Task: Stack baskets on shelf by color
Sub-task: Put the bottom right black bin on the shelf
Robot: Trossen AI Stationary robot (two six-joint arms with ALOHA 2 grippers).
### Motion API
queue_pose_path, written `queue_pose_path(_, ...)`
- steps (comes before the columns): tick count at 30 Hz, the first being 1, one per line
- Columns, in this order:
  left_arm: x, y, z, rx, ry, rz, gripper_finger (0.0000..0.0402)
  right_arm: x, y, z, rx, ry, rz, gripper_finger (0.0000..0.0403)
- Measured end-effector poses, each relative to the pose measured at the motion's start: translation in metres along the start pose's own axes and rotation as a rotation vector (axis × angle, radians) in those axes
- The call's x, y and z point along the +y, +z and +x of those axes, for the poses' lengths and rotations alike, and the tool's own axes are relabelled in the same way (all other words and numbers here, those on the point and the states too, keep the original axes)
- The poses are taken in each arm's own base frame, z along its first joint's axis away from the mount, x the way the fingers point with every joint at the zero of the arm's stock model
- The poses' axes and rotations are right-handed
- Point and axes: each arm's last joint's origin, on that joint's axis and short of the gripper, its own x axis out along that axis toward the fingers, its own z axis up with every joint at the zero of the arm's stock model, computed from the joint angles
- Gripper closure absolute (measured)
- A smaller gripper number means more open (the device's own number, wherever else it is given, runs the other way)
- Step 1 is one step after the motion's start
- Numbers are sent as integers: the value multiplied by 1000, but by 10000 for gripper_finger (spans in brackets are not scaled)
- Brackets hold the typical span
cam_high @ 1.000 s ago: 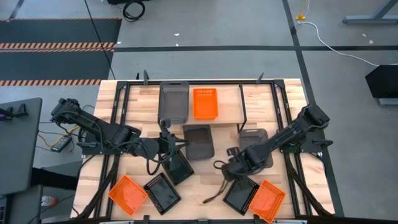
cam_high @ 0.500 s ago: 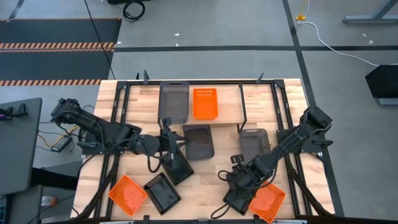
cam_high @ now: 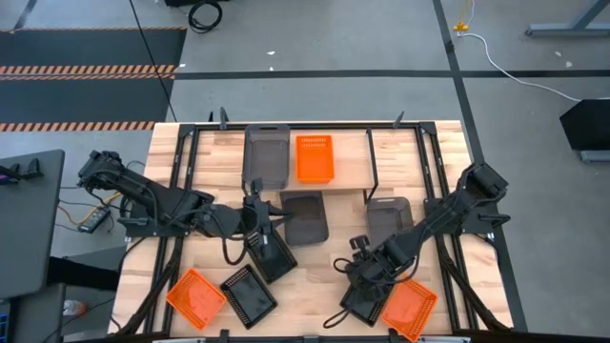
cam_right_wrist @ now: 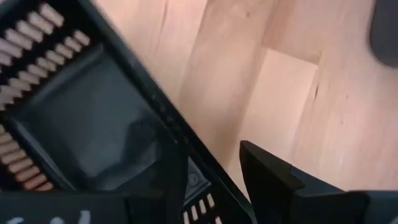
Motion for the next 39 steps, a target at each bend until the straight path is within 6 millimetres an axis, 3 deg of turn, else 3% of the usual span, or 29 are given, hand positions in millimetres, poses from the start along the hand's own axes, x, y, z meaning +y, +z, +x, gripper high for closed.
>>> queue_pose_path(4, 0, 0, 0, 0, 1, 0, 370, -4, -2, 3, 6, 3, -42, 290)
queue_pose_path(10, 6, 0, 3, 3, 21, -6, 379, -8, 1, 2, 3, 13, -102, 385)
queue_pose_path(14, 14, 2, 9, -8, 55, -25, 380, -7, 15, -8, -51, -16, -130, 374)
queue_pose_path(19, 16, 14, 9, -117, 20, -4, 374, -6, 43, -39, -125, -63, -213, 377)
queue_pose_path(27, -8, 22, -3, -226, -355, 33, 374, -26, 71, -106, -81, -331, -307, 377)
queue_pose_path(33, -24, 27, -16, -304, -529, 39, 375, -60, 73, -144, 41, -436, -283, 384)
queue_pose_path(39, -36, 29, -26, -350, -588, 92, 370, -95, 65, -166, 199, -483, -379, 387)
